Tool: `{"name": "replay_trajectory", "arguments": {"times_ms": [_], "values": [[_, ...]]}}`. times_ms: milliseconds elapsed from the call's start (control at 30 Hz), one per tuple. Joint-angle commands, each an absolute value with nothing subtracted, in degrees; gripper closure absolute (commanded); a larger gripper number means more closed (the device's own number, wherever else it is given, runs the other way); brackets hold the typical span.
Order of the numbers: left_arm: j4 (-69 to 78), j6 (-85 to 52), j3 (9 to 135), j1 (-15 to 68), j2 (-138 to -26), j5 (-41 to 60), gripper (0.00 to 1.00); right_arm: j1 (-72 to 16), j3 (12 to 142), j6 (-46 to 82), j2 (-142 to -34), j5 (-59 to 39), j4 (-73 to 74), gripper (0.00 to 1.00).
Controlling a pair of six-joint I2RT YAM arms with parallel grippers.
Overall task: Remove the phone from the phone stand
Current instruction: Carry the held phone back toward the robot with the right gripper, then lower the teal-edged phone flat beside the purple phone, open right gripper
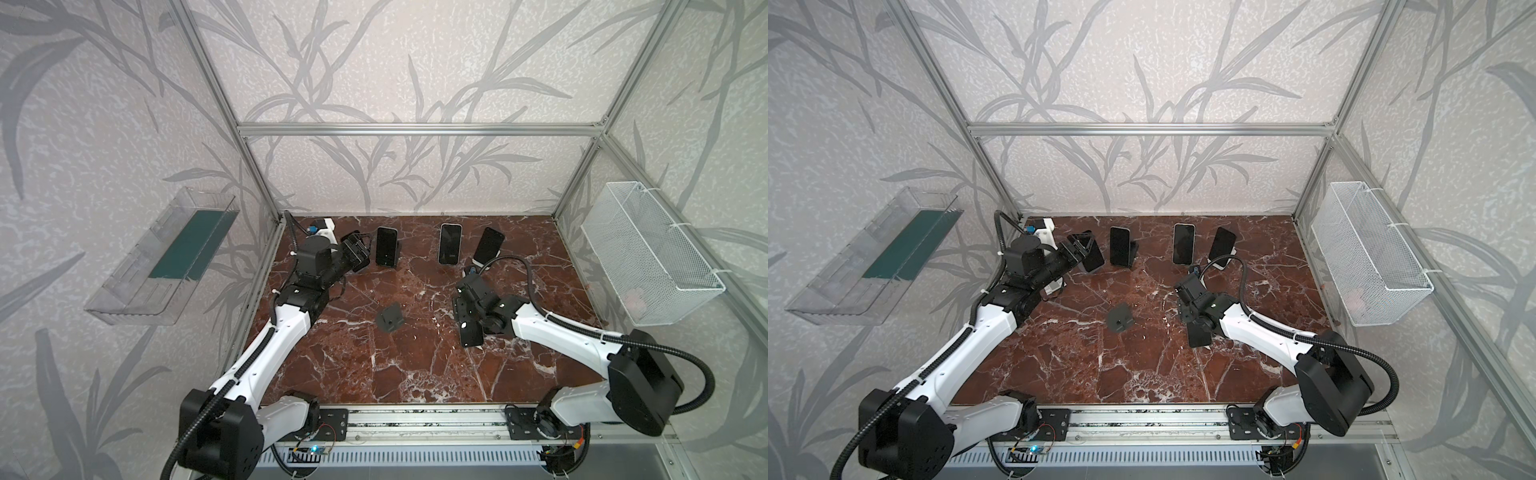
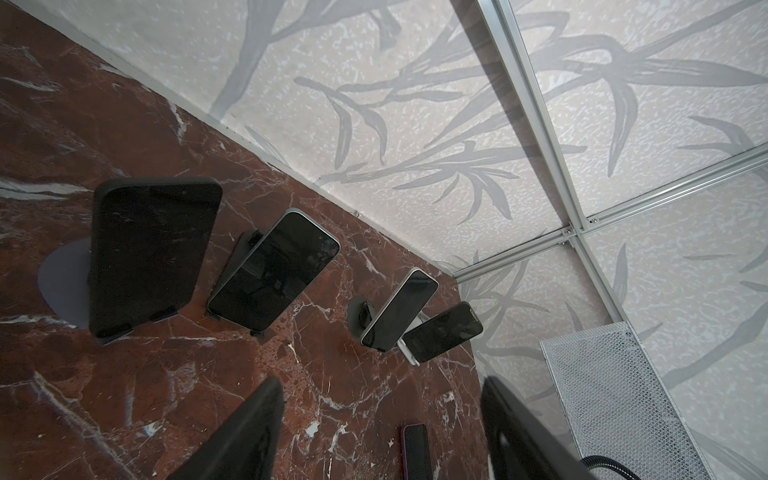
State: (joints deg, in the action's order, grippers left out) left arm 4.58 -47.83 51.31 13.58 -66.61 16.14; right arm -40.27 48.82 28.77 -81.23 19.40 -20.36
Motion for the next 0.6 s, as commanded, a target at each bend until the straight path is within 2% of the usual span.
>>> {"name": "replay_trajectory", "arguments": {"times_ms": [0, 433, 567], "values": [[4.6, -46.8, 53.2, 13.9, -65.7, 15.7, 0.25, -40.3, 51.4, 29.7, -84.4, 18.9, -18.4, 0.30], [4.0, -46.2, 52.6, 13.9, -66.1, 13.7, 0.25, -39.7, 60.6, 27.1, -99.5, 17.5, -14.9, 0.29], [4.0, -46.3, 52.5, 13.9, -65.3, 13.4, 0.25, -39.4, 60.5, 26.5, -101.1, 18.7, -14.3, 0.28]]}}
